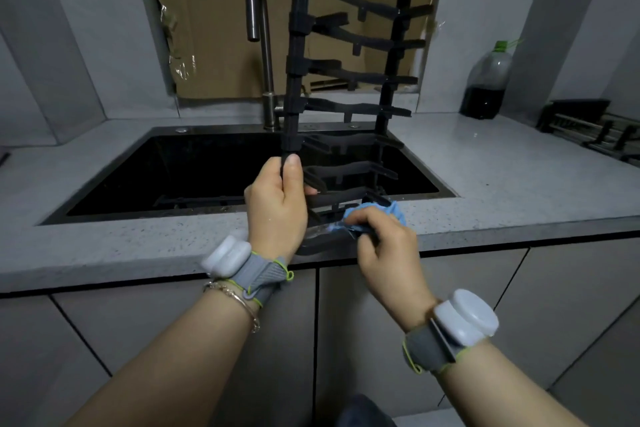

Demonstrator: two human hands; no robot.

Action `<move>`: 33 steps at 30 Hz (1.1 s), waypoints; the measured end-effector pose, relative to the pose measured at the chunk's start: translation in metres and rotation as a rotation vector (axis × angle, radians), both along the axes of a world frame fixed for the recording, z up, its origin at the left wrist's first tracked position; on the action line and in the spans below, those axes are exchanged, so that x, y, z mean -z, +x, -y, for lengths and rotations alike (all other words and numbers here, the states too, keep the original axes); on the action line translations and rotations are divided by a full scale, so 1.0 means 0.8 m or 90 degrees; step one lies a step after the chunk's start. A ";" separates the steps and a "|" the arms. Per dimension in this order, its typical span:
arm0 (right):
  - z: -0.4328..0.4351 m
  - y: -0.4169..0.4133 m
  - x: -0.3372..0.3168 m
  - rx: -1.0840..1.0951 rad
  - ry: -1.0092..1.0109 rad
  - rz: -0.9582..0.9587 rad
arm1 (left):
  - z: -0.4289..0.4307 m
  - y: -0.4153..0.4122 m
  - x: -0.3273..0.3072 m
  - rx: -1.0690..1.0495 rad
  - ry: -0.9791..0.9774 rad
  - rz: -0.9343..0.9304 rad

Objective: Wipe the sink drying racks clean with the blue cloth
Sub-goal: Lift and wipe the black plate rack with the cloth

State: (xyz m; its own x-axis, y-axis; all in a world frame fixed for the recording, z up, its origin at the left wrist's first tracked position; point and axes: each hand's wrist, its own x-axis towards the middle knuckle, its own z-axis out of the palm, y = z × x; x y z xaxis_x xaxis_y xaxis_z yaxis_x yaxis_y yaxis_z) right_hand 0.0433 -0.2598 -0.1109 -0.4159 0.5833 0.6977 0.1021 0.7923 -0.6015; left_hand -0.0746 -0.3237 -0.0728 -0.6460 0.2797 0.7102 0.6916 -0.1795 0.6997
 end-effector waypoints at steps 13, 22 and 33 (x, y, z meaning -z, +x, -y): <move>0.035 0.021 -0.047 -0.059 0.080 -0.159 | 0.008 0.007 -0.026 0.040 0.019 -0.035; -0.013 0.013 -0.065 0.125 -0.230 -0.176 | 0.016 0.026 -0.029 0.083 0.036 -0.012; -0.026 0.018 -0.045 0.101 -0.199 0.063 | 0.019 0.024 -0.020 0.040 0.010 -0.060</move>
